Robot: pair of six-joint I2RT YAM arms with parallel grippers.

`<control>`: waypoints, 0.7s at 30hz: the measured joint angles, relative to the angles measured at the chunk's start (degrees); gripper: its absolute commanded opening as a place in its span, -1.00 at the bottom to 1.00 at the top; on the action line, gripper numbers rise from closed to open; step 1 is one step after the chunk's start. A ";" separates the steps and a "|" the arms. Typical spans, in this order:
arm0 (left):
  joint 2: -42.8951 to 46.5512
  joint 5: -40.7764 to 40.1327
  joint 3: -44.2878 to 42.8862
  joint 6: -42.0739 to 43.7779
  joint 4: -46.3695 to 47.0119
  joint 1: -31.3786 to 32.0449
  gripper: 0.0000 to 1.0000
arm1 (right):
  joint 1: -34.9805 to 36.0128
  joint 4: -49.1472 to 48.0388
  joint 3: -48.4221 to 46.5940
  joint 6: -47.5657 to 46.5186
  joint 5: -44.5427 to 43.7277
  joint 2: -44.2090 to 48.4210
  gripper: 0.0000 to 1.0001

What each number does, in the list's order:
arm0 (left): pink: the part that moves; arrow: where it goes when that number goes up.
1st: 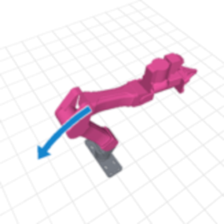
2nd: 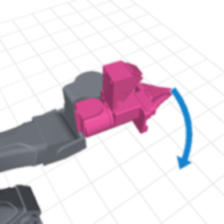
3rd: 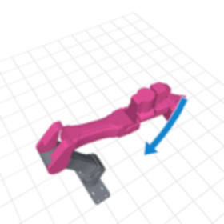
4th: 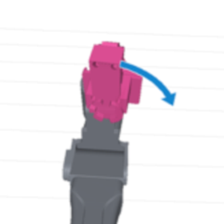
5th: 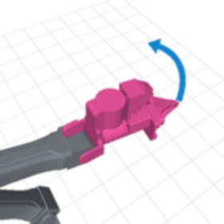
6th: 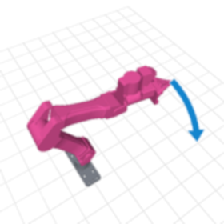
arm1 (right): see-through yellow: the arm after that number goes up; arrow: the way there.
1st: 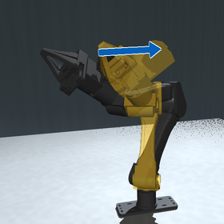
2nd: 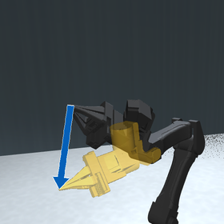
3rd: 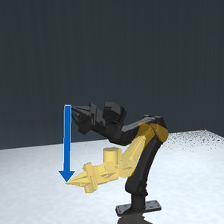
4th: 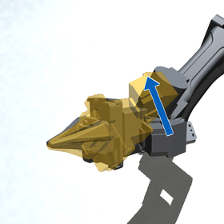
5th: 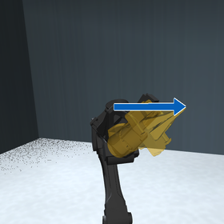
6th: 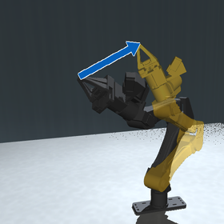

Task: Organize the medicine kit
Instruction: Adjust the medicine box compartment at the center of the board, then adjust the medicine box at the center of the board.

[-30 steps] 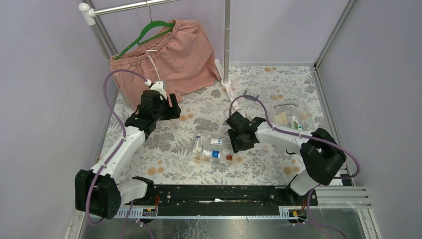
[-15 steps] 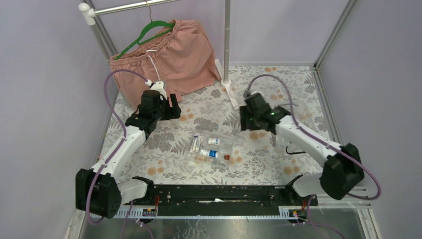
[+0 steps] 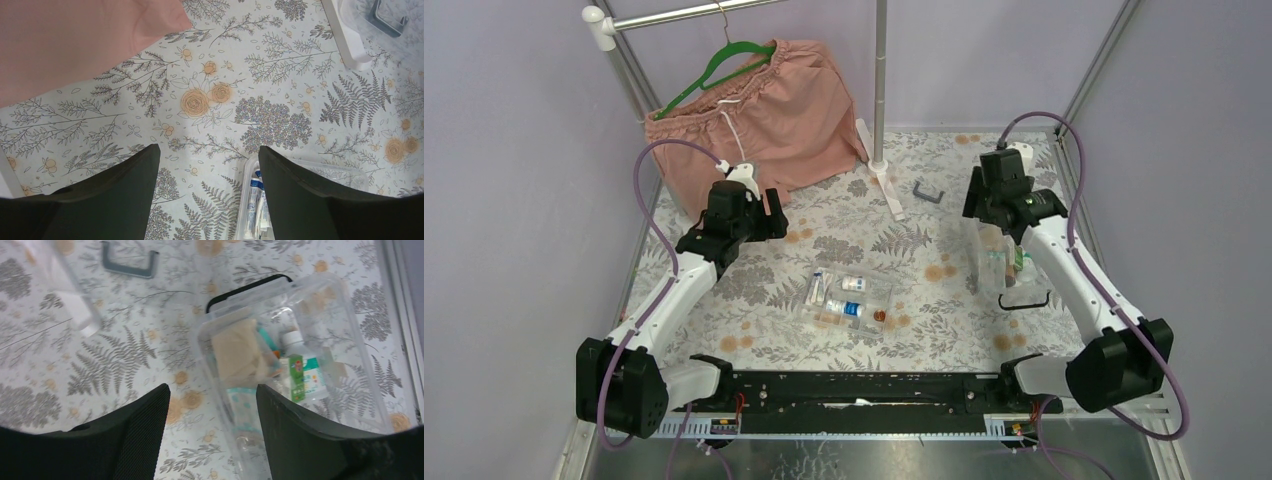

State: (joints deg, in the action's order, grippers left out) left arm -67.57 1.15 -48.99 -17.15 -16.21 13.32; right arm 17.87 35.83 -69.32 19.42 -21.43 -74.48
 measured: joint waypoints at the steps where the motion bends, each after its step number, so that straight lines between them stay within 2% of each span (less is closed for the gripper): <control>1: 0.00 0.00 0.00 0.00 0.00 0.00 0.61 | -1.11 0.22 0.00 -0.24 -0.13 -0.44 0.45; 5: 0.00 0.20 0.00 0.00 0.00 0.00 0.61 | -3.80 0.42 0.11 -1.05 1.44 -3.65 0.45; 10: 0.00 0.55 0.00 0.00 0.00 0.00 0.61 | -3.87 0.81 0.15 -2.10 6.84 -8.46 0.44; 21: 0.00 0.59 0.00 0.00 0.00 0.00 0.61 | -2.38 1.16 1.49 -6.34 16.61 -10.01 0.43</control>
State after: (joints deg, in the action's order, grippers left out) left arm -67.57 1.74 -48.99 -17.15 -16.21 13.32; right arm 15.49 36.99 -67.83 13.08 -4.82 -84.49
